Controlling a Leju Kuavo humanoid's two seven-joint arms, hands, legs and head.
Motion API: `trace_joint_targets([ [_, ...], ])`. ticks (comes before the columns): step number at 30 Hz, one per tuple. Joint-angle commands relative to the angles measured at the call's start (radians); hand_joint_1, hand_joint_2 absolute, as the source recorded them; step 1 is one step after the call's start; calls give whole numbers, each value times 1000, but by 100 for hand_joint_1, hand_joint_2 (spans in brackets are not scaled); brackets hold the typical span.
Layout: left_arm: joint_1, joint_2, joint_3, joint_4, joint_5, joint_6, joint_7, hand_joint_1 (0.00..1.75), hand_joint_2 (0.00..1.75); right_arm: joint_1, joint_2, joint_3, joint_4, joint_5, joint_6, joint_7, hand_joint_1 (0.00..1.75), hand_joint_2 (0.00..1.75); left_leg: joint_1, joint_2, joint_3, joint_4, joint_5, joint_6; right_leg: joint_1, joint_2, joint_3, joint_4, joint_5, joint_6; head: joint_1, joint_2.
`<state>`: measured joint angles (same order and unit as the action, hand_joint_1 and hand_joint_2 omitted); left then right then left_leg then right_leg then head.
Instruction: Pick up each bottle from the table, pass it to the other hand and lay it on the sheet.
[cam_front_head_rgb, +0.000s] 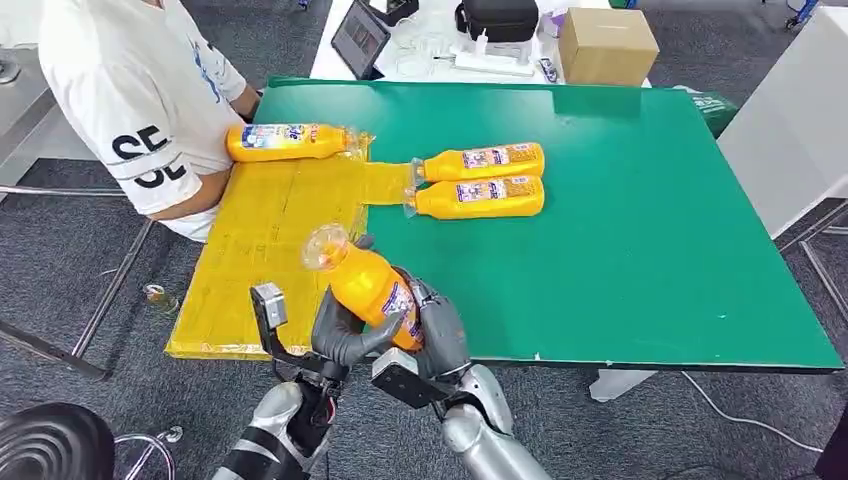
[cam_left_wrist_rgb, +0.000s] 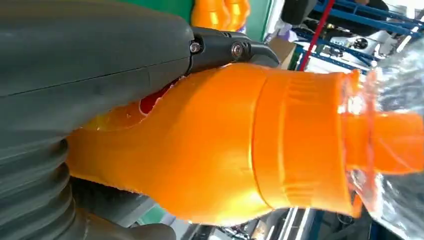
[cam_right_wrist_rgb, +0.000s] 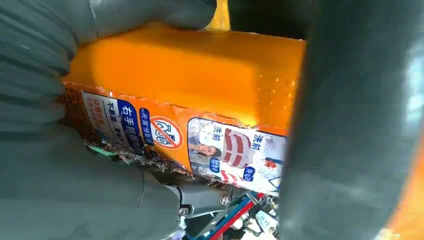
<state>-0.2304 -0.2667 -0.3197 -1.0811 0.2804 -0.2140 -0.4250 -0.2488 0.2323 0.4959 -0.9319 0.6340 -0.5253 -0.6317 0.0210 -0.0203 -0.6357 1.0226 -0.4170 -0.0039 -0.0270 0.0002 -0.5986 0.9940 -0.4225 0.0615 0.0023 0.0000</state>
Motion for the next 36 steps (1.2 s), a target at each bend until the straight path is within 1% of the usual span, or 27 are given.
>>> trace_joint_targets([
  [1, -49, 11, -5, 112, 95, -75, 24, 0, 175, -64, 4, 111, 153, -8, 51, -4, 175, 175, 1, 4, 7, -1, -2, 2, 2, 2, 6, -2, 0, -4, 1, 0],
  [2, -49, 10, -4, 111, 106, -84, 25, 0, 175, -64, 6, 113, 162, -13, 61, -6, 175, 175, 0, 3, 5, -1, -1, 1, 1, 1, 5, -2, 0, -3, 0, 0],
  [3, -47, 9, -1, 102, 136, -101, 21, 0, 175, -71, 8, 124, 192, -33, 102, -15, 175, 175, 0, 2, 3, -1, -1, 1, 1, 1, 3, -1, 0, -2, 1, 0],
  [5, -47, 8, -1, 94, 156, -115, 19, 0, 175, -72, 12, 124, 212, -51, 125, -24, 175, 175, 1, 3, 7, -1, -2, 1, 2, 1, 7, -3, -1, -4, 0, 0],
  [7, -47, 7, -1, 92, 156, -115, 19, 0, 175, -70, 13, 123, 213, -53, 124, -25, 175, 175, 1, 1, 3, 0, -1, 1, 1, 0, 3, -1, -1, -2, 1, 0],
  [10, -47, 7, -1, 92, 156, -115, 19, 0, 175, -70, 13, 123, 213, -53, 124, -25, 175, 175, 1, 1, 5, -1, -2, 1, 2, -1, 6, -2, -1, -3, 0, 0],
  [11, -47, 7, -1, 92, 156, -115, 19, 0, 175, -70, 13, 123, 213, -53, 124, -25, 175, 175, 0, 0, 3, -1, -1, 1, 1, -1, 3, -1, -1, -2, 0, 0],
  [12, -46, 7, -1, 92, 156, -114, 19, 0, 175, -72, 13, 123, 213, -53, 124, -25, 175, 175, 1, 2, 9, -1, -3, 2, 3, -1, 9, -2, -2, -5, 0, 0],
  [13, -46, 7, -1, 92, 156, -114, 19, 0, 175, -72, 13, 123, 213, -53, 124, -25, 175, 175, 1, 0, 4, 0, -1, 1, 1, -1, 4, -1, -1, -3, 0, 0],
  [15, -46, 7, -1, 92, 156, -114, 19, 0, 175, -72, 13, 123, 213, -53, 124, -25, 175, 175, 1, 1, 5, 0, -1, 1, 1, -1, 5, -1, -1, -3, 0, 0],
  [18, -43, 5, -6, 80, 189, -145, 15, 0, 175, -82, 12, 134, 252, -67, 200, -17, 175, 175, 0, 0, 3, 0, -1, 1, 1, -1, 3, -1, -1, -2, 0, 0],
  [19, -40, 2, -5, 74, 198, -154, 12, 0, 175, -85, 13, 139, 269, -59, 195, -17, 175, 175, 1, 1, 5, -1, -2, 1, 2, -1, 6, -2, -1, -3, 1, 0],
  [20, -37, 0, -3, 66, 201, -151, 11, 3, 175, -88, 15, 144, 286, -61, 215, -16, 175, 175, 0, 0, 3, -1, -1, 1, 1, -1, 3, -1, -1, -2, 0, 0],
  [21, -33, -1, -1, 58, 211, -161, 9, 58, 175, -91, 17, 144, 298, -60, 214, -15, 175, 175, 1, 1, 5, 0, -1, 1, 2, -1, 5, -1, -1, -3, 0, 0],
  [22, -32, -1, -2, 54, 214, -164, 9, 175, 175, -92, 18, 145, 304, -60, 217, -16, 175, 175, 1, 0, 2, 0, 0, 1, 1, -2, 2, -1, -1, -2, 0, 0],
  [23, -31, 5, -13, 42, 185, -155, -3, 175, 175, -94, 19, 148, 309, -56, 212, -12, 175, 175, 1, 0, 4, 0, -1, 1, 2, -2, 4, -1, -1, -3, 0, 0],
  [24, -30, 6, -17, 38, 165, -143, -12, 175, 175, -93, 19, 146, 309, -57, 209, -11, 175, 175, 1, 0, 3, 0, -1, 1, 1, -2, 3, -1, -1, -2, 0, 0],
  [27, -26, 3, -19, 33, 128, -120, -23, 175, 175, -92, 18, 143, 300, -52, 206, -2, 175, 175, 2, 1, 7, 0, -3, 2, 3, -2, 8, -2, -2, -5, 0, 0],
  [29, -29, 4, -23, 35, 93, -103, -36, 175, 175, -92, 18, 144, 297, -45, 205, 7, 175, 175, 1, 0, 3, 0, -1, 1, 2, -2, 4, -1, -2, -3, 0, 0],
  [30, -30, 2, -21, 36, 82, -98, -41, 175, 175, -92, 18, 143, 297, -44, 206, 8, 175, 175, 2, 0, 5, 0, -2, 2, 2, -3, 6, -1, -2, -4, 0, 0],
  [31, -30, 0, -19, 37, 78, -102, -43, 175, 175, -93, 18, 143, 297, -40, 206, 10, 175, 175, 1, 0, 3, 0, -1, 1, 1, -2, 3, -1, -2, -3, 0, 0],
  [32, -30, 0, -21, 33, 68, -104, -47, 175, 175, -92, 18, 141, 298, -40, 208, 9, 175, 175, 1, 0, 5, 0, -2, 2, 2, -2, 6, -2, -2, -4, 0, 0],
  [33, -31, -1, -21, 31, 66, -104, -47, 175, 175, -93, 17, 142, 299, -39, 209, 10, 175, 175, 1, 0, 3, 0, -1, 1, 2, -2, 3, -1, -2, -3, 0, 0],
  [34, -30, -1, -22, 29, 62, -104, -47, 175, 175, -93, 17, 142, 300, -37, 208, 11, 175, 175, 2, 0, 5, 0, -2, 2, 3, -3, 6, -1, -2, -4, 0, 0],
  [35, -30, 0, -23, 26, 45, -98, -52, 175, 175, -94, 18, 141, 303, -35, 208, 12, 175, 175, 1, 0, 3, 0, -1, 1, 1, -3, 3, -1, -2, -3, 0, 0],
  [36, -30, 0, -22, 26, 40, -96, -52, 175, 175, -94, 18, 141, 304, -33, 207, 14, 175, 175, 1, 0, 4, 0, -2, 1, 2, -3, 4, -1, -2, -3, 0, 0],
])
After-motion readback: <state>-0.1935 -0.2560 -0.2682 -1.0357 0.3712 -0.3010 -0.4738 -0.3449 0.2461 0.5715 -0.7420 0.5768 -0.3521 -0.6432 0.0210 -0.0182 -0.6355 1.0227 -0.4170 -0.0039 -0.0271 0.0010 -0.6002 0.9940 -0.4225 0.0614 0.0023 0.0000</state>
